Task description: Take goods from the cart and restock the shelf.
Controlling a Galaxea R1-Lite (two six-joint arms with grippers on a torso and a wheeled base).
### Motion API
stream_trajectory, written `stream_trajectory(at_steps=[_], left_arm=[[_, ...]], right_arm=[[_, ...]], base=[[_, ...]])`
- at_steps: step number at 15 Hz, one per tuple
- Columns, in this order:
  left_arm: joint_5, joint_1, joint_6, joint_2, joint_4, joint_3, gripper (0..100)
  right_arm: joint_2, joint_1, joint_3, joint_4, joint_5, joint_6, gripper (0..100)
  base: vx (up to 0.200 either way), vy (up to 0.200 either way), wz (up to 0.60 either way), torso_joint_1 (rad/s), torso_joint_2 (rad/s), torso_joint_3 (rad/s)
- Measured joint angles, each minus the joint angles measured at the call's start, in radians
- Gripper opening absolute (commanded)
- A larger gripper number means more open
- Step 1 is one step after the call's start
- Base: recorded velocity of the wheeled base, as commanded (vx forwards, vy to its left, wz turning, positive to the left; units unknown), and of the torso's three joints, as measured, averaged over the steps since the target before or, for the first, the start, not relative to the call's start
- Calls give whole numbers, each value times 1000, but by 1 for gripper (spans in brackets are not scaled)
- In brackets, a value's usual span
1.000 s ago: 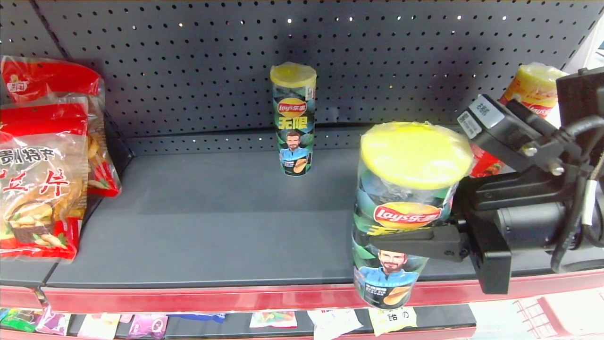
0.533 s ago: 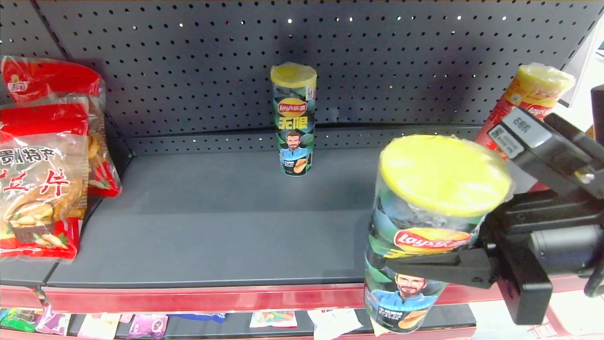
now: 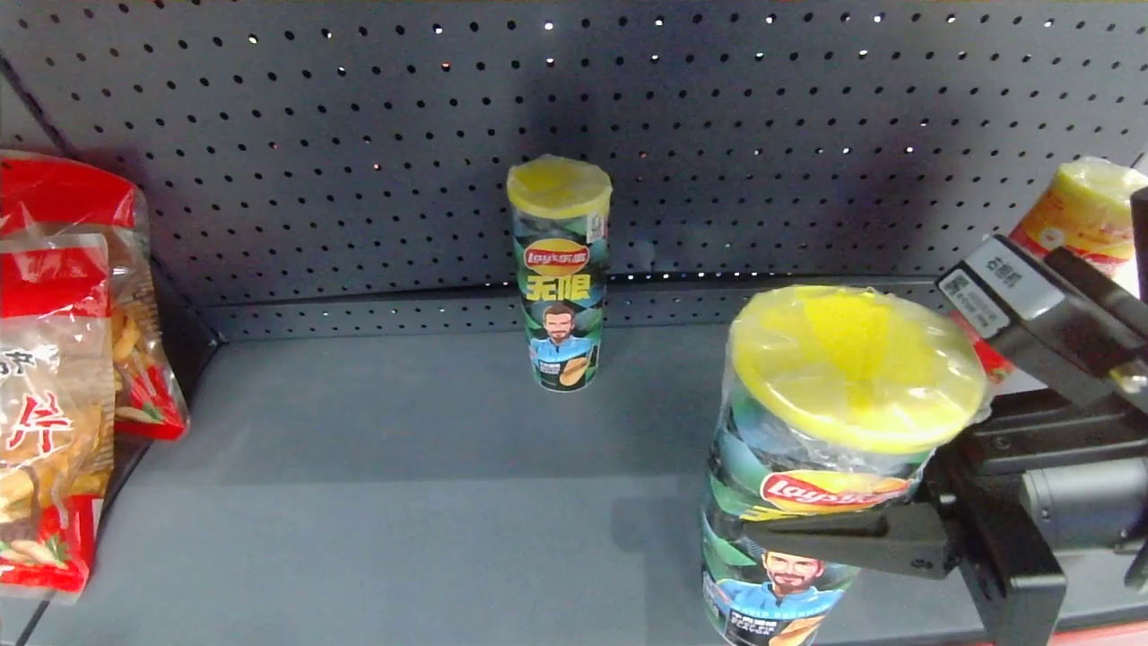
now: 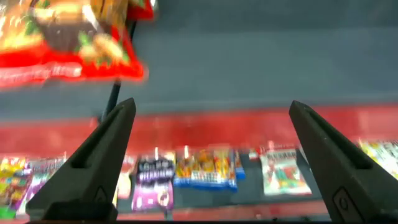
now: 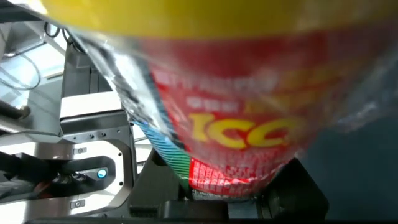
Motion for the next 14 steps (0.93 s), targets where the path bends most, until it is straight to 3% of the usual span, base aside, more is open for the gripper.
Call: stream_trajectory(at_steps=[10,13,14], left_arm=[[1,-1,3,0,1,0,100],[-4,0,82,0,-11,0,100],[-4,0,88,0,-11,0,100]], right_arm=[[-3,-2,2,0,0,0,0],[-9,-7,6,0,-1,1,0],[-10,-10,6,0,-1,1,0]], base=[[0,0,0,0,0,0],[0,0,0,0,0,0],[0,0,0,0,0,0]])
